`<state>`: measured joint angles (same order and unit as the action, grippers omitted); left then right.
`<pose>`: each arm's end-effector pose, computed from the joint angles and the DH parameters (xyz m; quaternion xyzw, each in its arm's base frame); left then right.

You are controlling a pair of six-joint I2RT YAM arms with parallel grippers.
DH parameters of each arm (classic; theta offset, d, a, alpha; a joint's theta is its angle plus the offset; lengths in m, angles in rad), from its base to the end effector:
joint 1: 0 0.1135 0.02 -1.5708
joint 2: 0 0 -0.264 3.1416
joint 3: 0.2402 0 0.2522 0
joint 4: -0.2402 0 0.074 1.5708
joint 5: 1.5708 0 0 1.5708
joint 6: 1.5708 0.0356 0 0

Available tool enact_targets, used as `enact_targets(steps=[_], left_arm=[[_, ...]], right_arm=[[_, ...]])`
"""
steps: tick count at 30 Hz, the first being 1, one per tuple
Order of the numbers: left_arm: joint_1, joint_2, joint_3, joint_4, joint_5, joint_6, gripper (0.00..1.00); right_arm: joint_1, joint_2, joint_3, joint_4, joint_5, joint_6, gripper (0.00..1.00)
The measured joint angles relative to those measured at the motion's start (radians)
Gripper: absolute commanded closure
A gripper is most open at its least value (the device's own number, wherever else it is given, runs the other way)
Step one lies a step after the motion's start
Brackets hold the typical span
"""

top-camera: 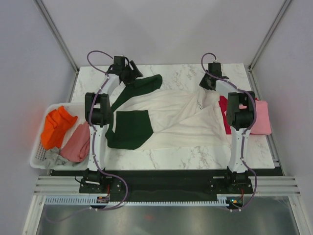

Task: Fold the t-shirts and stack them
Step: Fold the tshirt

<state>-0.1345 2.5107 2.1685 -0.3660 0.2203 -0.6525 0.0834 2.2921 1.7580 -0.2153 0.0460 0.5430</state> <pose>0.5605 -0.0837 0.1728 -0.1868 0.8846 -0.2516 0.3455 0.5143 0.0413 0.1641 0.2177 0.8904 0.1029 0.3862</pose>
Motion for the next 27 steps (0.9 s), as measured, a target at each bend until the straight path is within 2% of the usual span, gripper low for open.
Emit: enact_targets(steps=[9,15,22,27], left_arm=[[0.000,0.051,0.073,0.000,0.029,0.023,0.27],[0.000,0.063,0.076,-0.017,0.031,0.034,0.26],[-0.002,-0.017,-0.039,-0.015,-0.082,0.069,0.24],[0.000,-0.031,-0.067,0.002,-0.124,0.070,0.24]], right_arm=[[0.000,0.015,0.005,0.036,-0.032,0.003,1.00],[0.000,0.015,0.004,0.045,-0.039,0.006,1.00],[0.000,0.015,-0.012,0.066,-0.042,0.011,1.00],[0.000,0.015,-0.017,0.074,-0.051,0.011,1.00]])
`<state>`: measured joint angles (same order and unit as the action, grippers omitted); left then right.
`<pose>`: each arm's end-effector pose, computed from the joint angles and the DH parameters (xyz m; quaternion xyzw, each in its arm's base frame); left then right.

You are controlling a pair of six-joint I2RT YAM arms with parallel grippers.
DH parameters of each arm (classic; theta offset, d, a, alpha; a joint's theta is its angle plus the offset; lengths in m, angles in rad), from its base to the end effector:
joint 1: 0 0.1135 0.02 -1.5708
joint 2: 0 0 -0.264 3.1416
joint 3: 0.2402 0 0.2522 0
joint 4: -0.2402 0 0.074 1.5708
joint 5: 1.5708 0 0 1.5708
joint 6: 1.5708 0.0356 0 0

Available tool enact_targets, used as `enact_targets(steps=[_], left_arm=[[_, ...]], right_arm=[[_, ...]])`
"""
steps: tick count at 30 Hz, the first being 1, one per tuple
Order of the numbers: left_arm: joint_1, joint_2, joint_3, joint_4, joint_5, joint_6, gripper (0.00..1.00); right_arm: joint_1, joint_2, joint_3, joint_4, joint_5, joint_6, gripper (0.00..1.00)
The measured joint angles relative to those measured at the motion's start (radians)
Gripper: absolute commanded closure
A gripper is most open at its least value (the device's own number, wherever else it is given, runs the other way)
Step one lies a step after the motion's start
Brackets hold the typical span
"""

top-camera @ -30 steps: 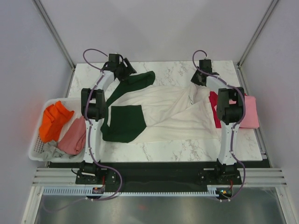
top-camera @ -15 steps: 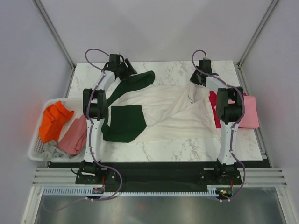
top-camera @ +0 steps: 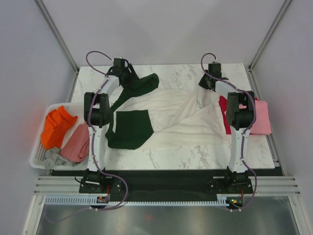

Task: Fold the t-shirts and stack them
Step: Fold the tshirt

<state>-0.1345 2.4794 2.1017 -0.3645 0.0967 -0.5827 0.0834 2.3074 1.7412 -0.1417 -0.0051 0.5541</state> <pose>0.5532 -0.0783 0.1673 -0.1842 0.8958 -0.1825 0.3610 0.5177 0.0435 0.1570 0.2108 0.8836 0.1332 0.3964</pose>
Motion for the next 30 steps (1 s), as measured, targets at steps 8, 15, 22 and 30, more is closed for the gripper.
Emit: enact_targets(steps=[8,15,22,30], left_arm=[[0.002,-0.019,-0.040,0.093,0.036,-0.004,0.25],[0.002,-0.036,-0.051,0.166,0.061,0.000,0.19],[0.008,-0.110,-0.139,0.164,0.004,0.036,0.21],[0.028,-0.078,-0.051,0.071,0.010,0.048,0.25]], right_arm=[[0.000,0.000,-0.001,0.008,-0.006,0.000,1.00],[-0.001,0.000,-0.024,0.015,-0.006,0.000,1.00],[-0.002,0.000,-0.026,0.016,-0.006,0.000,1.00],[-0.002,0.000,-0.026,0.021,-0.010,0.001,0.99]])
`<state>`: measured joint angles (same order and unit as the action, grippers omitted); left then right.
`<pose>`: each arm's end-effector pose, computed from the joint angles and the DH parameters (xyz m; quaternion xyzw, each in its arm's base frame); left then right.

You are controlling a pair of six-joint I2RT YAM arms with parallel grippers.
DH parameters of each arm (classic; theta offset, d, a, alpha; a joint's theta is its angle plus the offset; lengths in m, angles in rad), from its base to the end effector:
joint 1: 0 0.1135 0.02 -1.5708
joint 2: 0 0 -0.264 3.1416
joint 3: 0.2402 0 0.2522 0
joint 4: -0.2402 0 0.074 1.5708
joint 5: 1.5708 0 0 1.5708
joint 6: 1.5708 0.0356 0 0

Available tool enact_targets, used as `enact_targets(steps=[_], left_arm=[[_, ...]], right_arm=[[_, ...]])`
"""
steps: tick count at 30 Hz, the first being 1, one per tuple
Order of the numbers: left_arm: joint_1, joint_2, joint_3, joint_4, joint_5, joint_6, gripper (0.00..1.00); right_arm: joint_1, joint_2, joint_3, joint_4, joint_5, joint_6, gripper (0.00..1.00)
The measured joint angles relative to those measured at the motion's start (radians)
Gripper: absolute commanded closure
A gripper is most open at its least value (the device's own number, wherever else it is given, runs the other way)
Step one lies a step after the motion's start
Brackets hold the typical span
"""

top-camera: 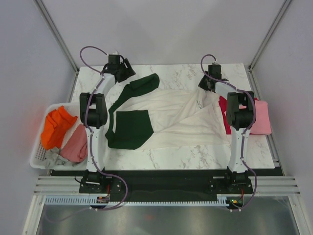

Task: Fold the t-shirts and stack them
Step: Fold the tshirt

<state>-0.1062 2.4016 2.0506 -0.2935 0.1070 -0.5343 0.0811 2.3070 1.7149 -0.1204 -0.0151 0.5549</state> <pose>0.5495 -0.0624 0.1979 -0.1664 0.8781 -0.1859 0.4084 0.5152 0.0424 0.1506 0.2104 0.8846 0.1366 0.3931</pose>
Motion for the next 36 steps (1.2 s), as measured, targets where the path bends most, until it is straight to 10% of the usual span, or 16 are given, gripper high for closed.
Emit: enact_targets(steps=[26,36], left_arm=[[0.004,0.122,0.114,-0.116,0.038,-0.001,0.51],[0.021,0.228,0.243,-0.097,0.157,-0.030,0.98]], right_arm=[[-0.008,0.000,-0.009,0.013,-0.034,0.025,0.99],[-0.013,0.000,-0.024,0.025,-0.041,0.028,0.99]])
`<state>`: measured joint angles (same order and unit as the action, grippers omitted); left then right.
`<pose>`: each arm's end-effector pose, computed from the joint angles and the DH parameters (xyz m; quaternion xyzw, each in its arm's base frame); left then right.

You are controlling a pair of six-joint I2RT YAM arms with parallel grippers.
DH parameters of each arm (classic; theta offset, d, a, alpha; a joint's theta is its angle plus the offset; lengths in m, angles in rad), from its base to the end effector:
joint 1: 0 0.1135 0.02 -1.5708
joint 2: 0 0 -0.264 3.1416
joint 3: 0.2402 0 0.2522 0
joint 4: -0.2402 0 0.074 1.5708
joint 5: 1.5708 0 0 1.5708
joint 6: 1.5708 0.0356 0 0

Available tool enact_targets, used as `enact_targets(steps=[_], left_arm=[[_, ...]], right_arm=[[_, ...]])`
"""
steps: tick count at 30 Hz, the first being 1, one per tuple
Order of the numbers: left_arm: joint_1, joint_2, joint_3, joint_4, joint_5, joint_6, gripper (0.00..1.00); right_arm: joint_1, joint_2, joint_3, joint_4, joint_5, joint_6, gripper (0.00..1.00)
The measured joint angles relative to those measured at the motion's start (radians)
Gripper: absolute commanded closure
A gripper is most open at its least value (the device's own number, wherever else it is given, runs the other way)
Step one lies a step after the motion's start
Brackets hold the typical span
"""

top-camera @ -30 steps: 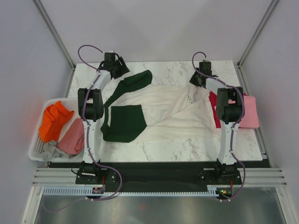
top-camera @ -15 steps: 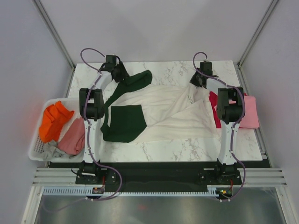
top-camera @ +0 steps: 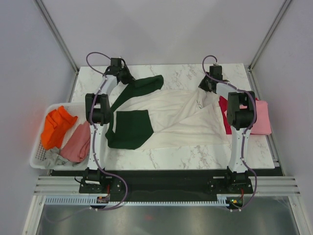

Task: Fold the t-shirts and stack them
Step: Fold the tshirt

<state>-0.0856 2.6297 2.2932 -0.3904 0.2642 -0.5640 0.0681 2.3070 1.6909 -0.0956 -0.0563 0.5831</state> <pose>0.5792 -0.0590 0.1466 -0.1619 0.8914 -0.2434 0.3464 0.5135 0.0370 0.1450 0.2201 0.8818 0.1574 0.3862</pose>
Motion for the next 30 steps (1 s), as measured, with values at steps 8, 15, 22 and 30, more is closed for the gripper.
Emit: enact_targets(steps=[8,15,22,30], left_arm=[[0.036,0.002,-0.039,0.166,0.084,-0.020,0.98],[0.040,-0.035,-0.134,0.269,0.164,-0.031,0.98],[0.036,-0.251,-0.331,0.374,0.263,-0.039,0.98],[0.011,-0.553,-0.528,0.446,0.298,-0.038,0.98]], right_arm=[[-0.010,0.000,-0.008,0.011,-0.015,0.005,0.99],[-0.021,-0.006,-0.016,0.014,-0.031,0.008,0.87],[-0.032,-0.047,-0.050,0.002,-0.043,0.011,0.52],[-0.045,-0.144,-0.087,-0.062,0.005,-0.034,0.53]])
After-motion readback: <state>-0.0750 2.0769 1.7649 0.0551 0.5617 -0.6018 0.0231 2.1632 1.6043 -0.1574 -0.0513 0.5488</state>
